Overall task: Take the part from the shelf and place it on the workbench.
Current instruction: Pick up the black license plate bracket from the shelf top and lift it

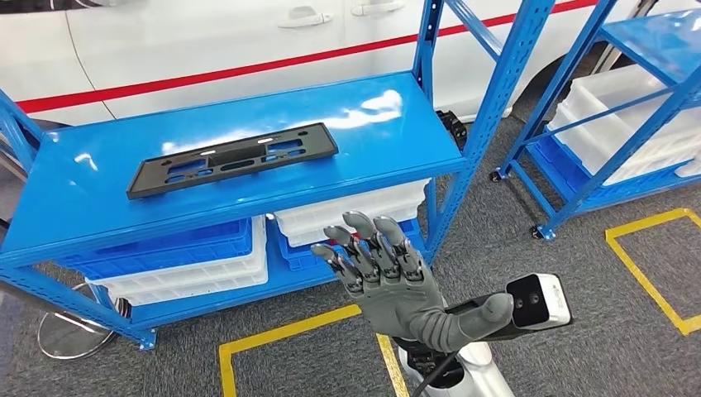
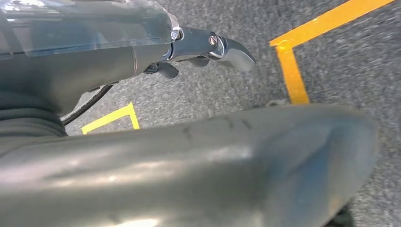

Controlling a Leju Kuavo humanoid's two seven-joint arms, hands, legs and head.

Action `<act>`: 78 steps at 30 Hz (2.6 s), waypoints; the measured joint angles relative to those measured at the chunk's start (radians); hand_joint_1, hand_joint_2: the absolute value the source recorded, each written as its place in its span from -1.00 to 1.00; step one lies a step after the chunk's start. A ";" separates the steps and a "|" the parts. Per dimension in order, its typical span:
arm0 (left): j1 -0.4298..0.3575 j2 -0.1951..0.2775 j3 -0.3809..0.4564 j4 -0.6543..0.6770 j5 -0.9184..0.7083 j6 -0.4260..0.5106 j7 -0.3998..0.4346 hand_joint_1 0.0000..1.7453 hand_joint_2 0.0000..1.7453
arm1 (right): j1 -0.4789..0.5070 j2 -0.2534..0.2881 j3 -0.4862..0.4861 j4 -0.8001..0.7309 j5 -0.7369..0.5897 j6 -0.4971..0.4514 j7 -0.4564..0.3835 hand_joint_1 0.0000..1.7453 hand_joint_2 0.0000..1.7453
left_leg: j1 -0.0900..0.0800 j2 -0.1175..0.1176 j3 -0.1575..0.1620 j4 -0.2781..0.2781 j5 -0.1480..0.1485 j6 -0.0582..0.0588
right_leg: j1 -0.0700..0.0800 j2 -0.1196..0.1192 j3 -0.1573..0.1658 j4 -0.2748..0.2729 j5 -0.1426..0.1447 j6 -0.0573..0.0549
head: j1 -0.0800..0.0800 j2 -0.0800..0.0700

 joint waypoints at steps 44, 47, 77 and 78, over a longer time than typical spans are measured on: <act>0.002 -0.004 0.009 0.005 0.003 0.000 -0.003 -1.00 -1.00 | -0.008 -0.011 0.011 -0.025 -0.005 -0.001 0.010 -1.00 -1.00 | -0.011 -0.005 0.084 -0.014 -0.066 0.051 | 0.007 0.000 -0.122 0.135 -0.048 0.015 | -0.002 0.000; 0.000 -0.004 0.009 0.005 0.003 -0.001 -0.003 -1.00 -1.00 | -0.009 -0.013 0.012 -0.023 -0.007 -0.001 0.010 -1.00 -1.00 | -0.014 -0.009 0.123 -0.022 -0.094 0.034 | 0.017 -0.003 -0.106 0.039 0.056 -0.004 | 0.000 0.000; -0.003 -0.002 0.010 0.005 -0.014 0.025 0.021 -1.00 -1.00 | 0.020 -0.018 0.022 -0.027 0.052 -0.016 -0.005 -1.00 -1.00 | -0.007 -0.081 0.047 -0.040 -0.024 0.028 | -0.009 0.063 -0.069 0.020 0.049 0.013 | 0.004 0.000; -0.004 -0.002 0.010 0.005 -0.014 0.025 0.021 -1.00 -1.00 | 0.021 -0.019 0.022 -0.027 0.053 -0.017 -0.006 -1.00 -1.00 | -0.005 -0.088 0.044 -0.041 -0.024 0.020 | -0.007 0.067 -0.067 0.017 0.043 0.008 | 0.003 0.000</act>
